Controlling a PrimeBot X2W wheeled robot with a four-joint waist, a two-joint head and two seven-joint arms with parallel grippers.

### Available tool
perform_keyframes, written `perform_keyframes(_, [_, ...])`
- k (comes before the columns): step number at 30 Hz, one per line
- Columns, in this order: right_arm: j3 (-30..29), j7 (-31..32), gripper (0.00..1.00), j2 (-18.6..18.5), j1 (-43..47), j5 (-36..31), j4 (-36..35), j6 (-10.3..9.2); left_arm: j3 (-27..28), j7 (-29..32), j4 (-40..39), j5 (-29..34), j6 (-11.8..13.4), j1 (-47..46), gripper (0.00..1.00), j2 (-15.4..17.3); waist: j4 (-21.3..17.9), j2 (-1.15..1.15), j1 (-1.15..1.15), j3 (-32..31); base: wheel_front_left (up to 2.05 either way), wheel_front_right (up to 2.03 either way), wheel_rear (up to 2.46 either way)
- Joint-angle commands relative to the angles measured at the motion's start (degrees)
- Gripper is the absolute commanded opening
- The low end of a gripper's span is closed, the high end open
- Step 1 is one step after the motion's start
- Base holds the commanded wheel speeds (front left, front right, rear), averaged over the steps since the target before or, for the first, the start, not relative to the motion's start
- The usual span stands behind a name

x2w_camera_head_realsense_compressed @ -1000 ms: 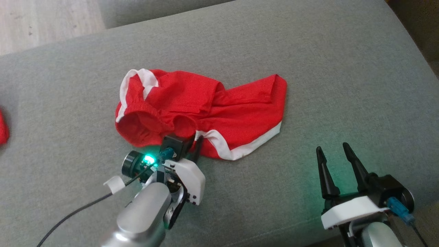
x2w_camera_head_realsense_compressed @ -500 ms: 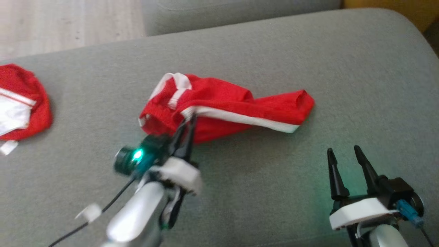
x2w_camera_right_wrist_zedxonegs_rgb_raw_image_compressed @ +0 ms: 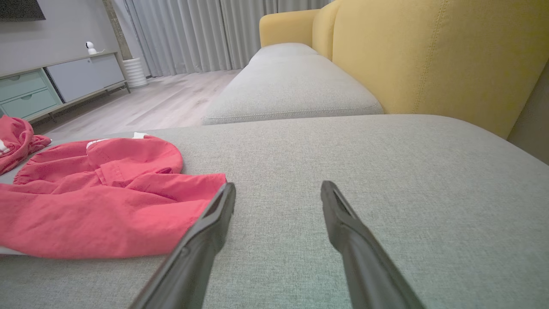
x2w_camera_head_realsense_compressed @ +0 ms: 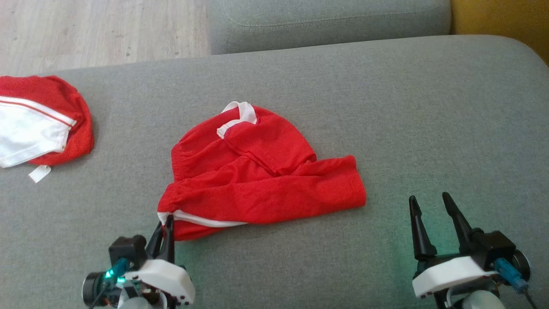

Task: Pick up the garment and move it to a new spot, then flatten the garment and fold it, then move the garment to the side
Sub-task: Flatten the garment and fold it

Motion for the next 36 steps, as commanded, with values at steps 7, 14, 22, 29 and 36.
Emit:
perform_keyframes(7, [1.92,0.51,1.00,-0.34,-0.51,-0.64,-2.08,0.44,2.66,-2.52,1.91,-0.30,-0.17,-2.03,1.00,0.58,-0.45,0.00,0.01,-0.40,0.00,0.00,0.00])
perform_keyframes(14, [1.64,0.86,1.00,-0.34,0.60,-0.77,-1.88,0.44,2.71,-4.67,2.15,0.01,-0.80,-1.48,1.00,0.76,-0.31,0.00,0.01,-2.42,0.00,0.00,0.00])
perform_keyframes(22, [2.37,1.94,1.00,-0.34,1.27,-1.10,-1.52,0.44,1.92,-5.78,-5.30,1.41,0.02,3.19,1.00,2.56,2.31,0.00,0.01,-3.86,0.00,0.00,0.00])
perform_keyframes(29, [4.97,5.95,1.00,-0.34,-2.62,-1.67,2.58,0.44,0.99,-5.90,-13.30,2.40,2.52,6.98,1.00,2.49,6.24,0.00,0.01,-2.46,0.00,0.00,0.00])
perform_keyframes(36, [5.45,10.07,1.00,-0.34,-9.08,-3.06,11.47,0.44,-0.32,-5.01,-17.18,3.66,3.80,6.37,1.00,2.04,10.01,0.00,0.01,-0.18,0.00,0.00,0.00])
